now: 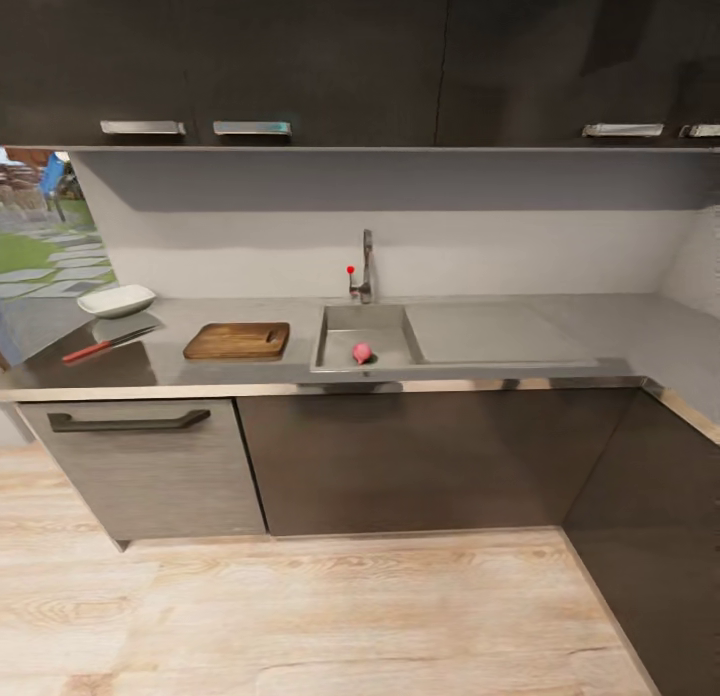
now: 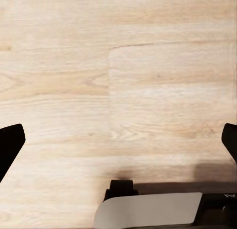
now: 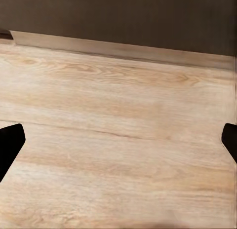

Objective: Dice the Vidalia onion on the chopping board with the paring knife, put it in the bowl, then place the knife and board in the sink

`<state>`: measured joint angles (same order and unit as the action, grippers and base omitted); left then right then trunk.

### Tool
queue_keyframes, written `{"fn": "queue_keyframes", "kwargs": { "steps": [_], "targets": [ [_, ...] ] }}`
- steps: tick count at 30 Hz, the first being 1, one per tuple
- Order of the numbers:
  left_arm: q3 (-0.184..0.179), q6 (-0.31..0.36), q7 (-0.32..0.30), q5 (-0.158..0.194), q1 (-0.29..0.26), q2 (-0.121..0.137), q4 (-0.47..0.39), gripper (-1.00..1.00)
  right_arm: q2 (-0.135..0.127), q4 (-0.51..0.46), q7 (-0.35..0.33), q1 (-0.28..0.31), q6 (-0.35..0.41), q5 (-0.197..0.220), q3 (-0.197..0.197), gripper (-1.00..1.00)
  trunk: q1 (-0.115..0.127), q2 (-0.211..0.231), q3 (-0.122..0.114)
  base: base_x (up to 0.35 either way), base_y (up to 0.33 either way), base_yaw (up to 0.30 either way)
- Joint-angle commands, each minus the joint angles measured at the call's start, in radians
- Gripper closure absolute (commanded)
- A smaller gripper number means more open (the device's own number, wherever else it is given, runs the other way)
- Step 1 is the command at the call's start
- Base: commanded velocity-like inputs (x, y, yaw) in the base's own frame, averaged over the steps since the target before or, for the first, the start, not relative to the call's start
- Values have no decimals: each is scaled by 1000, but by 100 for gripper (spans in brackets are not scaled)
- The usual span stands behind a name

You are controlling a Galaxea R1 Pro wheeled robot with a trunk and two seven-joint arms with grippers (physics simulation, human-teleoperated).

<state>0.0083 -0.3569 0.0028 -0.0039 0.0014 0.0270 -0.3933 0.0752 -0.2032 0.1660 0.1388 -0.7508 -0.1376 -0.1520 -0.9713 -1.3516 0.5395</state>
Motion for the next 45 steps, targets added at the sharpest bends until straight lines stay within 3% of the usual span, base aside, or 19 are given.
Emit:
{"fn": "queue_keyframes", "kwargs": {
  "steps": [1, 23, 34, 36, 37, 38, 41, 43, 45],
  "targets": [
    [1, -2, 0, -1, 0, -2, -1, -100, 1, 1, 10, 1, -1, -10, -3, -100, 0, 0, 1, 1, -320, 0],
    [1, 0, 2, -1, 0, -2, 2, -100, 13, 2, 10, 1, 1, -10, -3, -100, 0, 0, 1, 0, -317, 0],
    [2, 32, 20, 1, -1, -11, -17, -100, 11, 1, 10, 1, 1, -10, -2, -100, 0, 0, 1, 0, -47, 0],
    [2, 75, 46, 1, -1, -15, -41, -100, 11, 2, 10, 1, 2, -10, -2, -100, 0, 0, 1, 0, -2, 0],
    [2, 122, 68, 1, -1, -21, -71, -100, 11, 2, 10, 0, 2, -10, -2, -100, 0, 0, 1, 0, -1, 0],
    [2, 215, 98, 1, -1, -32, -132, -100, 11, 2, 10, 1, 2, -10, -2, -100, 0, 0, 1, 0, 0, 0],
    [2, 348, 121, 0, -1, -43, -229, -100, 10, 2, 10, 0, 2, -10, -2, -100, 0, 0, 1, 0, 0, 0],
    [2, 457, 131, 0, -1, -50, -339, -100, 10, 2, 10, 0, 2, -10, -3, -100, 0, 0, 1, 0, 0, 0],
    [2, 630, 138, 0, -2, -69, -537, -100, 9, 2, 10, 1, 3, -11, -3, -100, 0, 0, 1, 0, 0, 0]
  ]
}}
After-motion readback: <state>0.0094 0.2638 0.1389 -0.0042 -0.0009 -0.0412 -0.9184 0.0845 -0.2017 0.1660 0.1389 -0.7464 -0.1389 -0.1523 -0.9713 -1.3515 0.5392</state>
